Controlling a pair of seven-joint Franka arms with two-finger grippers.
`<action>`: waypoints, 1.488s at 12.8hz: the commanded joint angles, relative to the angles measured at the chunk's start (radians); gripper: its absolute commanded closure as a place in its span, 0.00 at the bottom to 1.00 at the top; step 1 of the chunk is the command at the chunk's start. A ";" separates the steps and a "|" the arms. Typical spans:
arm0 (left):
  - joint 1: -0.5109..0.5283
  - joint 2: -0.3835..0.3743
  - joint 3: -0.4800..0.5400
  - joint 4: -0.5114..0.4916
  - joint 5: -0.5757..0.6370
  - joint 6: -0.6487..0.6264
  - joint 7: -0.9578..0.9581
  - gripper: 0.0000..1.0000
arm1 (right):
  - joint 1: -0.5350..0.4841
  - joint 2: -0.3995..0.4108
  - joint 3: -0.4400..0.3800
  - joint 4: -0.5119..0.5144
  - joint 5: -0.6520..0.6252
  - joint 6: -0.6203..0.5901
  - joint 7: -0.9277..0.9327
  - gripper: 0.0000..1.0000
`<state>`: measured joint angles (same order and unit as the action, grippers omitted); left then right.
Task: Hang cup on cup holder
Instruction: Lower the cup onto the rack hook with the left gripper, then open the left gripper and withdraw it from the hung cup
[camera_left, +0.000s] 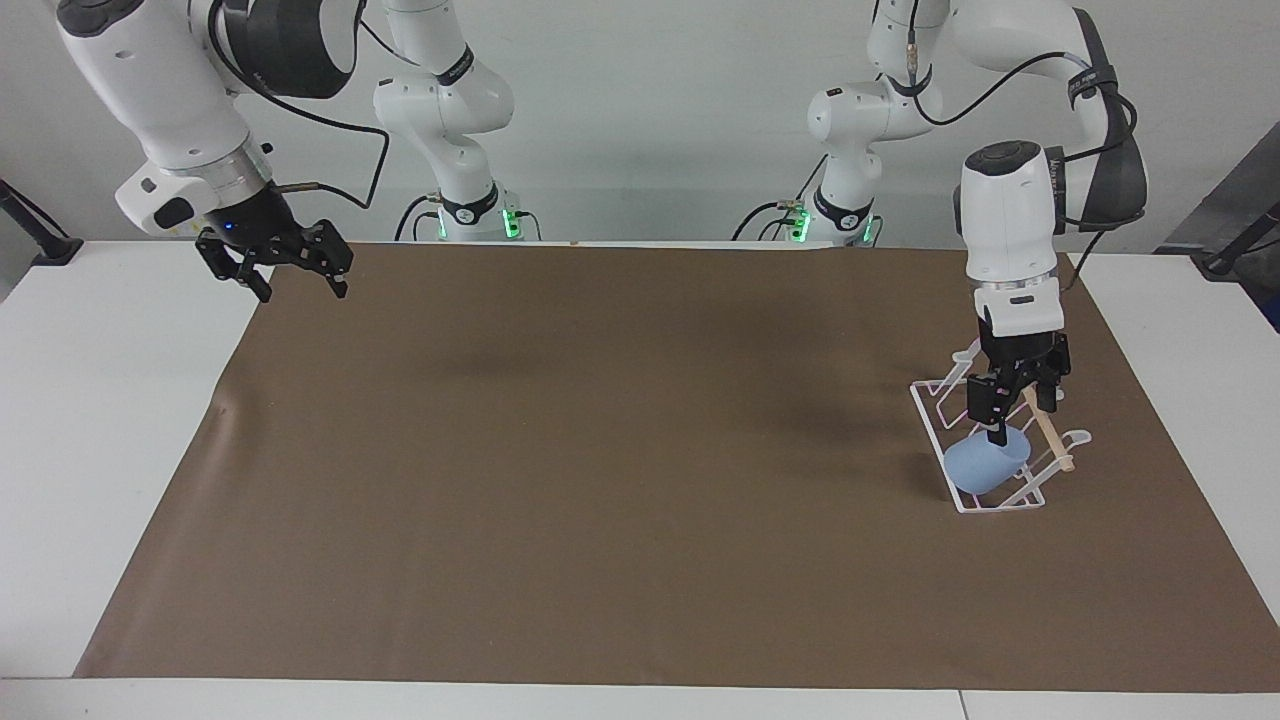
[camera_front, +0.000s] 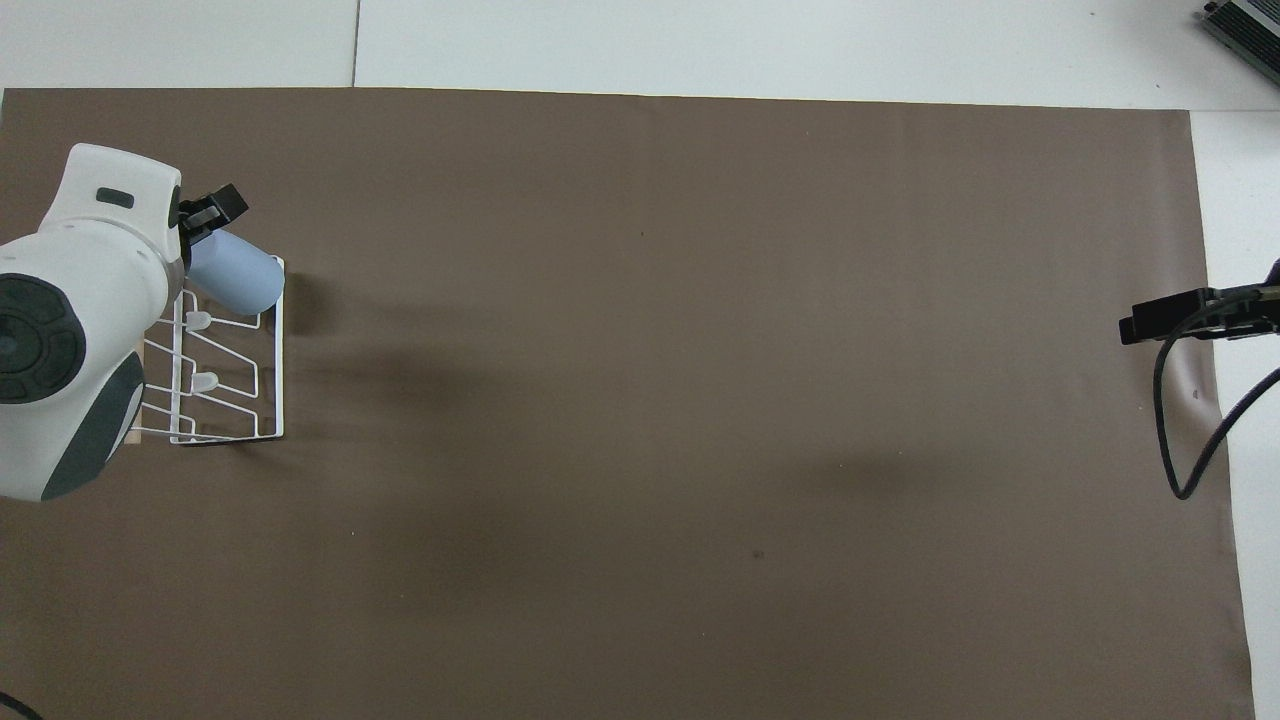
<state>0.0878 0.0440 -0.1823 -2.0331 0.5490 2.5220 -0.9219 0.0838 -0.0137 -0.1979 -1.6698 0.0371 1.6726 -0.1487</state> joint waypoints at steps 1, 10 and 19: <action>-0.040 -0.016 0.007 0.072 -0.146 -0.154 0.159 0.00 | -0.010 -0.014 0.000 -0.013 -0.017 0.021 0.001 0.00; 0.007 -0.144 0.027 0.186 -0.526 -0.656 0.802 0.00 | 0.001 -0.017 0.012 -0.018 -0.016 0.002 -0.005 0.00; 0.000 -0.110 0.021 0.341 -0.543 -0.862 0.951 0.00 | -0.001 -0.017 0.012 -0.018 -0.016 0.002 -0.005 0.00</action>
<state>0.0886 -0.0684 -0.1585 -1.6933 0.0240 1.6540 0.0193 0.0861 -0.0138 -0.1901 -1.6709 0.0371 1.6745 -0.1485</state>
